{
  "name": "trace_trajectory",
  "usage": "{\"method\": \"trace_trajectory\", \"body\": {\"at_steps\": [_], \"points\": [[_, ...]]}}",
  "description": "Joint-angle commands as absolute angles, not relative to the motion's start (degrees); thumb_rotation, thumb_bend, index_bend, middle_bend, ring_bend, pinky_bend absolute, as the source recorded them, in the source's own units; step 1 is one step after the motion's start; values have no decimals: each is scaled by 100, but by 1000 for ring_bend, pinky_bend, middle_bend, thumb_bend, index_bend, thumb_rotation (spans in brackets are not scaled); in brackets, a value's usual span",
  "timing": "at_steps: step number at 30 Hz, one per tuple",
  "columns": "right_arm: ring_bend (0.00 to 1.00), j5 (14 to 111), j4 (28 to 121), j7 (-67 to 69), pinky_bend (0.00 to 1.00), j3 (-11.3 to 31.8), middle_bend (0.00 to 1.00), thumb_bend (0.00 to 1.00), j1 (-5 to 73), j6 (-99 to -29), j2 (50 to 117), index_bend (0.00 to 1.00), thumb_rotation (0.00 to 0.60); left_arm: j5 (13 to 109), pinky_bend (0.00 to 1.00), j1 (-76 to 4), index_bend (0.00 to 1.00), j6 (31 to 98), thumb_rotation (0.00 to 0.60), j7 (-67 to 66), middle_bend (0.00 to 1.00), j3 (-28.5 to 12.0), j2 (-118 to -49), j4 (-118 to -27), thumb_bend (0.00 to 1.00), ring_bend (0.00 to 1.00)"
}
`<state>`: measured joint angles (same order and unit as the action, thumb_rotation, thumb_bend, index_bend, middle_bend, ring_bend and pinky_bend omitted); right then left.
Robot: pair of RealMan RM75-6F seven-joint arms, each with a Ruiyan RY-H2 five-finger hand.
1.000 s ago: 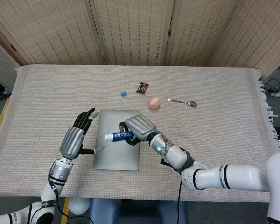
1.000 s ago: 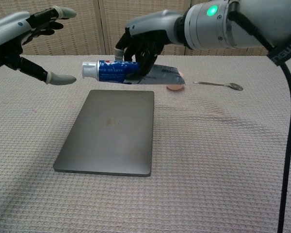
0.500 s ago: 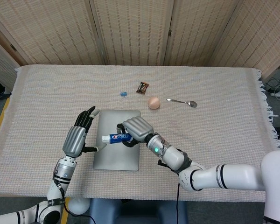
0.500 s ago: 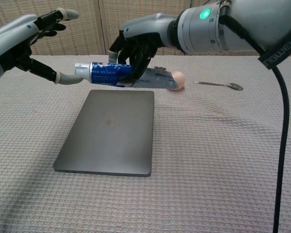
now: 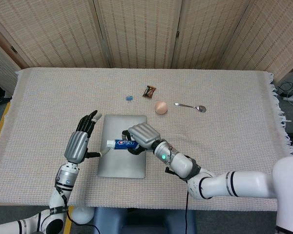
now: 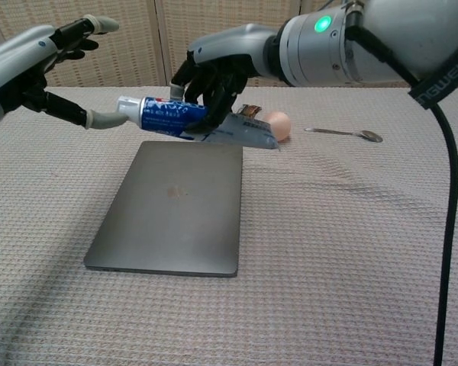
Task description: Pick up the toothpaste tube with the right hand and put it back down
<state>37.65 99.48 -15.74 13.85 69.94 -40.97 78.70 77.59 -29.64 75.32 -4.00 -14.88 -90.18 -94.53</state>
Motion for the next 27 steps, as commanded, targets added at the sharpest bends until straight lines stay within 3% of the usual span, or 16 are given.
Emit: {"method": "trace_trajectory", "body": {"at_steps": [1, 10, 27], "points": [[651, 3742, 9950, -1576, 546, 1366, 596, 841, 7016, -4106, 7871, 628, 600, 7748, 0, -2963, 0, 7543, 600, -386, 0, -1495, -9017, -9435, 402, 0], [653, 3654, 9927, -1574, 546, 1309, 596, 842, 7105, -4154, 7883, 628, 600, 7709, 0, -2941, 0, 7542, 600, -291, 0, -1477, -8953, -9430, 491, 0], [657, 3483, 9866, -1594, 546, 1268, 596, 842, 7248, -4202, 7938, 628, 600, 7834, 0, -2913, 0, 7654, 600, -217, 0, -1430, -8909, -9623, 493, 0]]}}
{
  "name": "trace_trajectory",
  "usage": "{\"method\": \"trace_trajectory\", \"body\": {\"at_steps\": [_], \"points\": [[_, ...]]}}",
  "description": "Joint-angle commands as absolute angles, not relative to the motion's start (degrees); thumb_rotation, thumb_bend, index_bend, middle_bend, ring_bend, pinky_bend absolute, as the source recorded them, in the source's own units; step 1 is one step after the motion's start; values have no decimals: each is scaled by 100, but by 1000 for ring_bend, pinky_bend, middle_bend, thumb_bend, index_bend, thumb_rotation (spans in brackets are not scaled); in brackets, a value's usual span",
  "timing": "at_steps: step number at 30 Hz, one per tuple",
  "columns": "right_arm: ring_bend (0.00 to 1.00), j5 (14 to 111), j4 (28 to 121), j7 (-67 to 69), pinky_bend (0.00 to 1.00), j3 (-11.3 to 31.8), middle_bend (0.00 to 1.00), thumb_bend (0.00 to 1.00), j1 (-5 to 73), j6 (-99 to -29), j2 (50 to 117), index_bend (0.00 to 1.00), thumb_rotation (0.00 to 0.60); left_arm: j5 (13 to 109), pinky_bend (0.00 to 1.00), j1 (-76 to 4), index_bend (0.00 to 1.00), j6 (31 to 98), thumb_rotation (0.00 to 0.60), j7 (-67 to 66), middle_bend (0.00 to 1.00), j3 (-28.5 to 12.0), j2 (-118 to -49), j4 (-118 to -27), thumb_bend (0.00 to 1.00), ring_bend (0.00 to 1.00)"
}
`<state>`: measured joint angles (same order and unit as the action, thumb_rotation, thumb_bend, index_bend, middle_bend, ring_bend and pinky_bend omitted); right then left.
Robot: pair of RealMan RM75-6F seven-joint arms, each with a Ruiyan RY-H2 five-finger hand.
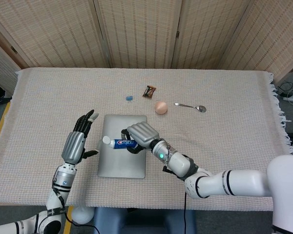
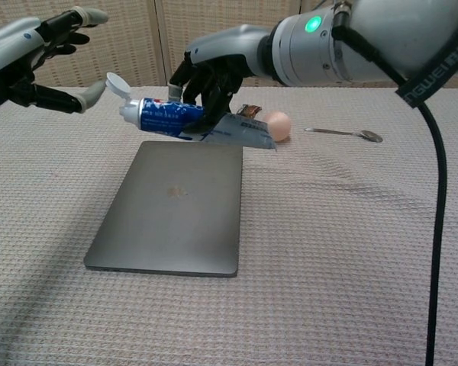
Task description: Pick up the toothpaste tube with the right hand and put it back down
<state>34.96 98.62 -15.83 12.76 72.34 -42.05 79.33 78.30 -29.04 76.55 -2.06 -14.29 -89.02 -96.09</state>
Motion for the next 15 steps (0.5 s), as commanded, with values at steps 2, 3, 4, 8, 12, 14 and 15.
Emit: {"method": "trace_trajectory", "body": {"at_steps": [2, 3, 4, 8, 12, 14, 15], "points": [[656, 3458, 9879, -1613, 546, 1263, 596, 841, 7279, -4202, 7947, 628, 600, 7821, 0, -2937, 0, 7638, 600, -242, 0, -1448, -8925, -9644, 492, 0], [656, 3449, 9885, -1617, 546, 1264, 596, 842, 7291, -4202, 7949, 628, 600, 7814, 0, -2947, 0, 7631, 600, -259, 0, -1454, -8932, -9647, 492, 0], [656, 3445, 9890, -1626, 546, 1264, 596, 841, 7304, -4205, 7954, 628, 600, 7806, 0, -2957, 0, 7626, 600, -274, 0, -1462, -8941, -9649, 492, 0], [656, 3391, 9920, -1684, 546, 1250, 596, 842, 7372, -4231, 7980, 628, 600, 7790, 0, -2996, 0, 7602, 600, -325, 0, -1489, -8951, -9704, 491, 0], [657, 3348, 9930, -1716, 546, 1257, 596, 841, 7433, -4259, 8027, 628, 600, 7798, 0, -3036, 0, 7574, 600, -409, 0, -1477, -8978, -9770, 491, 0], [657, 3335, 9933, -1743, 546, 1248, 596, 842, 7459, -4280, 8051, 628, 600, 7795, 0, -3056, 0, 7554, 600, -452, 0, -1465, -8996, -9784, 491, 0], [657, 3332, 9938, -1750, 546, 1241, 596, 842, 7463, -4291, 8055, 628, 600, 7791, 0, -3058, 0, 7552, 600, -465, 0, -1462, -9000, -9785, 491, 0]]}}
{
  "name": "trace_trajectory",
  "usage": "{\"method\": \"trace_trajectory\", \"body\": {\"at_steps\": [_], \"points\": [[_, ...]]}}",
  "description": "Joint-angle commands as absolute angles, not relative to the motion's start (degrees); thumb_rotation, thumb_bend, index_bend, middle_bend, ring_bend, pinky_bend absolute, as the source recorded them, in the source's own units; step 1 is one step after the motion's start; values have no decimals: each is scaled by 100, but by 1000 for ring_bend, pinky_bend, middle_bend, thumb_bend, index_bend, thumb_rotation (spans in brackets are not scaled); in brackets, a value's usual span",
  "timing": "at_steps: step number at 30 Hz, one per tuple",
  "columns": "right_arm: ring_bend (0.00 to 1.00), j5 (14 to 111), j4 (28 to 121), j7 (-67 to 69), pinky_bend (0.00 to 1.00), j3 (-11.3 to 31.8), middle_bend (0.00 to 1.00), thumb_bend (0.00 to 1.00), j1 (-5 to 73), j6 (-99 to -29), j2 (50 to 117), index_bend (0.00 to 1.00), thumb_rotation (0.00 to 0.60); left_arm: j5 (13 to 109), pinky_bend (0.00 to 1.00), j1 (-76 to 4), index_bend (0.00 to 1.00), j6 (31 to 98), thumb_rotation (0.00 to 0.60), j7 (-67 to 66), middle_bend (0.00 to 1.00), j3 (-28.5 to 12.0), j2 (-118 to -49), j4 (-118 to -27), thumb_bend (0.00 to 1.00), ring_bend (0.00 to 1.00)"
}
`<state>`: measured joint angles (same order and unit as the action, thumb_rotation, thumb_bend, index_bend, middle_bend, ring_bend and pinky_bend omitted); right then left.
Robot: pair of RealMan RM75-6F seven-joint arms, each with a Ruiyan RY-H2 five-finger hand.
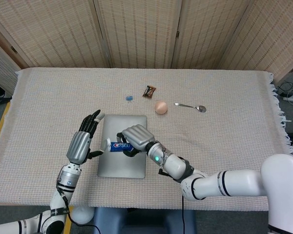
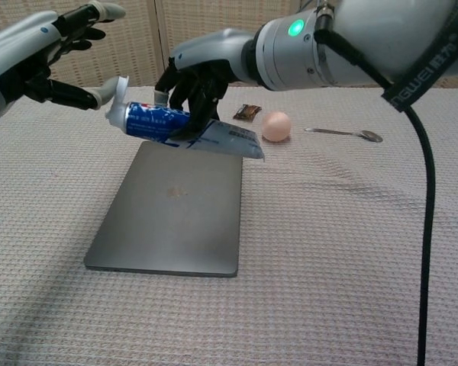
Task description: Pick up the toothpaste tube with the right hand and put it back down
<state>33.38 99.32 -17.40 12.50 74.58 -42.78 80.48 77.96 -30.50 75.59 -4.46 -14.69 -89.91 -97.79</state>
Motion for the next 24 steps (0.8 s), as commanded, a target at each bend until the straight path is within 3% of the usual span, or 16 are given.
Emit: {"method": "trace_trajectory", "body": {"at_steps": [1, 6, 14, 24], "points": [[656, 3335, 9944, -1756, 546, 1231, 596, 842, 7461, -4306, 8055, 628, 600, 7786, 0, -3056, 0, 7557, 600, -474, 0, -1462, -9000, -9782, 491, 0], [657, 3424, 10011, -1753, 546, 1124, 596, 842, 7328, -4416, 7902, 628, 600, 7792, 0, -2976, 0, 7650, 600, -394, 0, -1464, -8884, -9779, 486, 0], [659, 3604, 10159, -1960, 546, 598, 593, 842, 6891, -4653, 7319, 628, 600, 7869, 0, -2757, 0, 7751, 600, -369, 0, -1316, -8445, -9685, 459, 0], [592, 3968, 9432, -1980, 491, 46, 559, 842, 6338, -4611, 7423, 621, 600, 7850, 0, -2546, 0, 7857, 600, -385, 0, -1214, -8131, -9555, 449, 0]]}}
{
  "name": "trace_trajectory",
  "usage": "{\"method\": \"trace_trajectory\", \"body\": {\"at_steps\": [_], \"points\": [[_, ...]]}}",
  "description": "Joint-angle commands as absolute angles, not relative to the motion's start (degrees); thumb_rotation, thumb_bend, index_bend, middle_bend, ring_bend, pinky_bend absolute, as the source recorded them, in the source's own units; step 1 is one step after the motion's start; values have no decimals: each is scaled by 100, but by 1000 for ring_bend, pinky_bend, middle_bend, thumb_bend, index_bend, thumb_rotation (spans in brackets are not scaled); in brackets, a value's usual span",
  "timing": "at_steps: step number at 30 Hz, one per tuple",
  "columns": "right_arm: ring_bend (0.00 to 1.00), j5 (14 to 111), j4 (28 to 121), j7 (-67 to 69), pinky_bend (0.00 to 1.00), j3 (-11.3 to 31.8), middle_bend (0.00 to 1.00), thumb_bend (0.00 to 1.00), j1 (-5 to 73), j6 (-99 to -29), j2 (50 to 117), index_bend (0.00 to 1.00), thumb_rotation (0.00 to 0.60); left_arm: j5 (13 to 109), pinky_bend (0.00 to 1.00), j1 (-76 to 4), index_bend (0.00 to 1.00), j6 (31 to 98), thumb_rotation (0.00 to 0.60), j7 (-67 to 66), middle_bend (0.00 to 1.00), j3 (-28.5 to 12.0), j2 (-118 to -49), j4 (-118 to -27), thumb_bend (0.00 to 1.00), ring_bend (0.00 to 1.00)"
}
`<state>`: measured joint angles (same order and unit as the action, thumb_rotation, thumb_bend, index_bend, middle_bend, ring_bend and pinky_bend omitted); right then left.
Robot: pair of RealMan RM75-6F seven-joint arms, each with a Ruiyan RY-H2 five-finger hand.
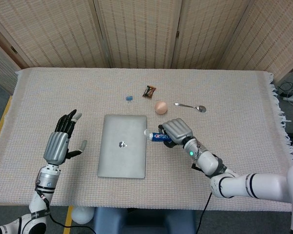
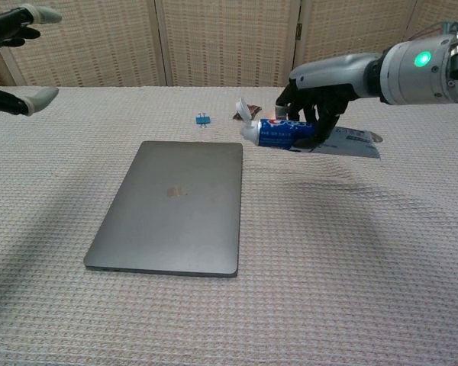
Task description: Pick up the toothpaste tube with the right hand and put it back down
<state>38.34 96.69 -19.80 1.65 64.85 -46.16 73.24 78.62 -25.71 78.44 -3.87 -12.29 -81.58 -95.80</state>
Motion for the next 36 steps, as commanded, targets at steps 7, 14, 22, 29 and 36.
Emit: {"method": "trace_trajectory", "body": {"at_steps": [7, 14, 22, 29, 36], "points": [[507, 4078, 8769, -2415, 440, -299, 483, 841, 6120, -4657, 7748, 502, 600, 7847, 0, -2387, 0, 7886, 600, -449, 0, -1044, -8036, -9446, 448, 0], [318, 4044, 8571, -2422, 295, -296, 283, 842, 5897, -4597, 7866, 153, 600, 7766, 0, -2272, 0, 7865, 600, -393, 0, -984, -7970, -9302, 447, 0], [164, 4571, 9156, -1893, 240, -86, 79, 768, 5422, -4971, 7190, 0, 600, 7564, 0, -2133, 0, 7797, 600, -386, 0, -992, -7666, -9141, 446, 0], [138, 5661, 9821, -1436, 200, -101, 76, 386, 4534, -6220, 6450, 0, 600, 7429, 0, -1910, 0, 7828, 600, -623, 0, -862, -7353, -9079, 446, 0], [101, 6777, 10157, -1360, 146, -496, 53, 338, 3501, -7468, 5931, 0, 600, 7428, 0, -1630, 0, 8048, 600, -776, 0, -737, -7105, -9061, 444, 0]]}}
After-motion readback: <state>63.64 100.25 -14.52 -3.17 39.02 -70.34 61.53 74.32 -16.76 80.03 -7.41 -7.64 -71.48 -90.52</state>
